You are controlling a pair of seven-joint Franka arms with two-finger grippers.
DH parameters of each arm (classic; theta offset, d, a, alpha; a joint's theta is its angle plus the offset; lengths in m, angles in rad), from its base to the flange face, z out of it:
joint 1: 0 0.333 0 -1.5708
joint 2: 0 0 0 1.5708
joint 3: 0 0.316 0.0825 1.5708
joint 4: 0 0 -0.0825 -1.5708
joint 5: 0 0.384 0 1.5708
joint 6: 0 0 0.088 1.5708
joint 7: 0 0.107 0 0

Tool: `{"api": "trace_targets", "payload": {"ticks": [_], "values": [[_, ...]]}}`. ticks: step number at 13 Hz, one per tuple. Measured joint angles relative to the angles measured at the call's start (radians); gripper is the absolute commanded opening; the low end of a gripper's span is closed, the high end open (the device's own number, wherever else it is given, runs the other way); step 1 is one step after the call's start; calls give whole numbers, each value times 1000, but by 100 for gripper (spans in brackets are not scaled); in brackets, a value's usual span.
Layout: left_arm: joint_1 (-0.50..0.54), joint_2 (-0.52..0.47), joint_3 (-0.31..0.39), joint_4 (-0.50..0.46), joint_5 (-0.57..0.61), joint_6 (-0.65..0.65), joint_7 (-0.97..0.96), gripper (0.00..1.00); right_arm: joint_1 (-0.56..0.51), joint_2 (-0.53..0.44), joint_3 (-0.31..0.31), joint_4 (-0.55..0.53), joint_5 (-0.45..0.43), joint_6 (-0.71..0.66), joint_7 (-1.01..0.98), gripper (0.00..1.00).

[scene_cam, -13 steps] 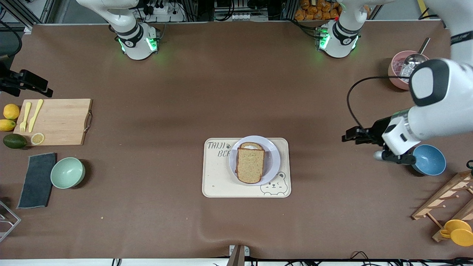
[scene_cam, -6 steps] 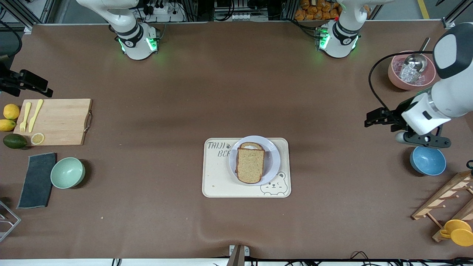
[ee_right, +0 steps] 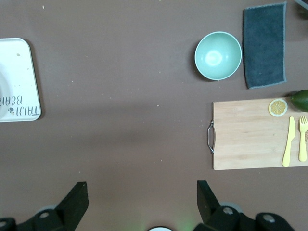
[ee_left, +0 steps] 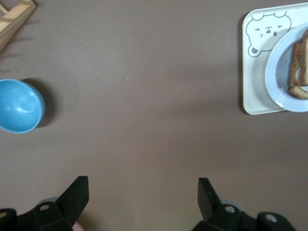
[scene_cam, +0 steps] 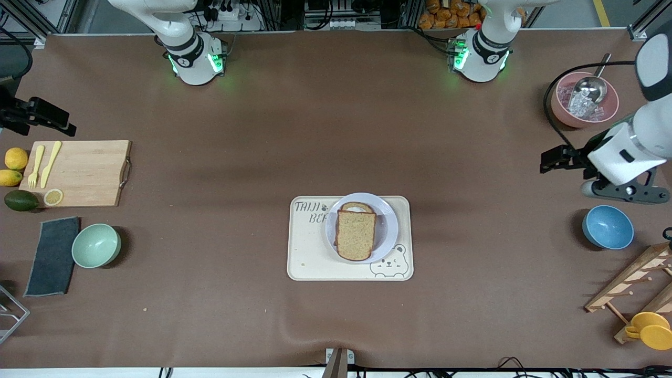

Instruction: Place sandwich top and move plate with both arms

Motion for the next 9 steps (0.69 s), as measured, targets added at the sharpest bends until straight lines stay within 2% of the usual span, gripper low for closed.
{"api": "trace_targets", "payload": {"ticks": [2, 9], "values": [[17, -5, 2, 32, 3, -31, 0, 100, -1, -9, -3, 1, -1, -16, 1, 100], [42, -55, 1, 47, 3, -75, -1, 100, -2, -23, -9, 1, -1, -24, 2, 100]]}}
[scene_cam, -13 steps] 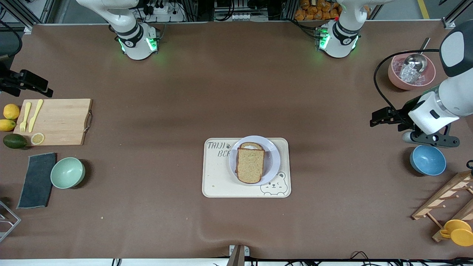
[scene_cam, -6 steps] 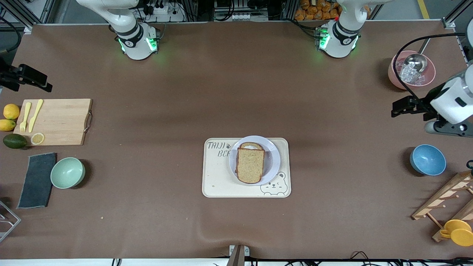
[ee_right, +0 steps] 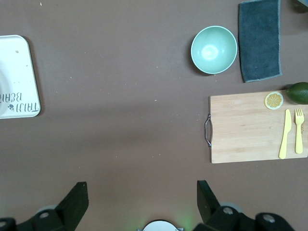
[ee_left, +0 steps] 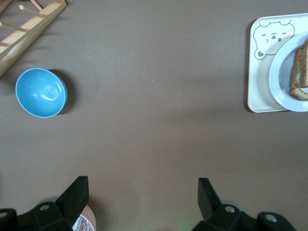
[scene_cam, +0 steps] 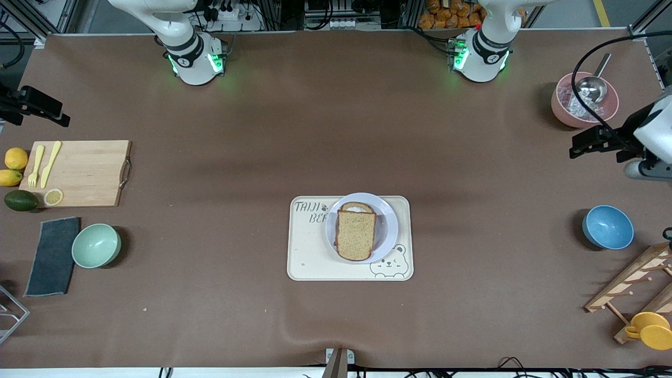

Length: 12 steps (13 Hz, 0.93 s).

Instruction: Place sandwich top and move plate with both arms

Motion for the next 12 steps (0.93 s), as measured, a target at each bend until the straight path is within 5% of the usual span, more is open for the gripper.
{"api": "trace_targets", "payload": {"ticks": [9, 12], "values": [[-3, -75, 0, -37, 0, -53, -79, 100, 0, 0, 1, 0, 0, 0, 0, 100], [-75, -96, 74, -55, 0, -52, -79, 100, 0, 0, 1, 0, 0, 0, 0, 100]]}}
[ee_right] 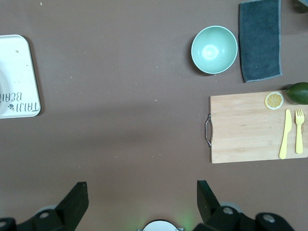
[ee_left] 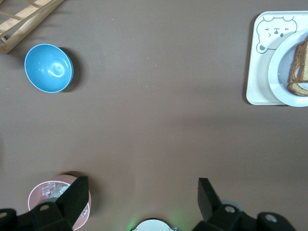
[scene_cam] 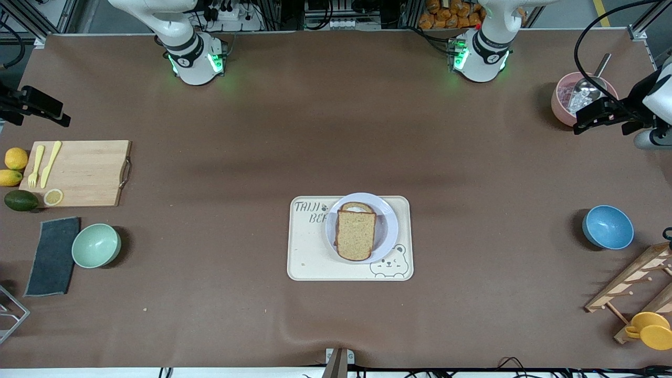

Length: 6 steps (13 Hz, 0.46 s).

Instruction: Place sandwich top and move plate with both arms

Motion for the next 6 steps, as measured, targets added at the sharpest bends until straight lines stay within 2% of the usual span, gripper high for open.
{"api": "trace_targets", "payload": {"ticks": [2, 6], "values": [[-43, -6, 44, -1, 0, 6, 0, 100, 0, 0, 0, 0, 0, 0, 0, 100], [-72, -6, 71, -3, 0, 22, 0, 100, 0, 0, 0, 0, 0, 0, 0, 100]]}}
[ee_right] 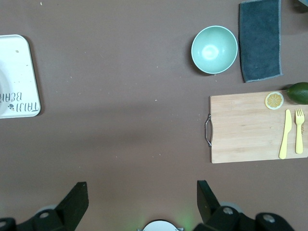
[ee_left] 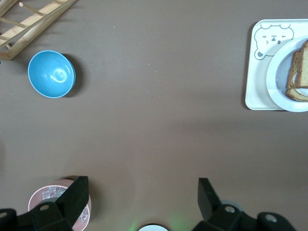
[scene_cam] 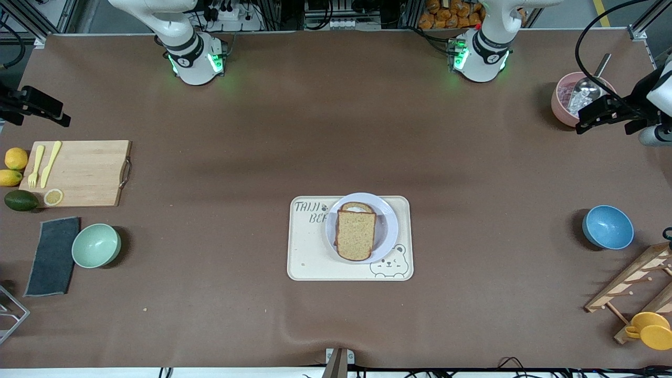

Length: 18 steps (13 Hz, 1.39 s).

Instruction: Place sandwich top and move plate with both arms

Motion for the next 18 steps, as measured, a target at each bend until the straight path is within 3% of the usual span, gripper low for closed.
{"api": "trace_targets", "payload": {"ticks": [18], "values": [[-33, 0, 6, 2, 0, 10, 0, 100, 0, 1, 3, 0, 0, 0, 0, 100]]}}
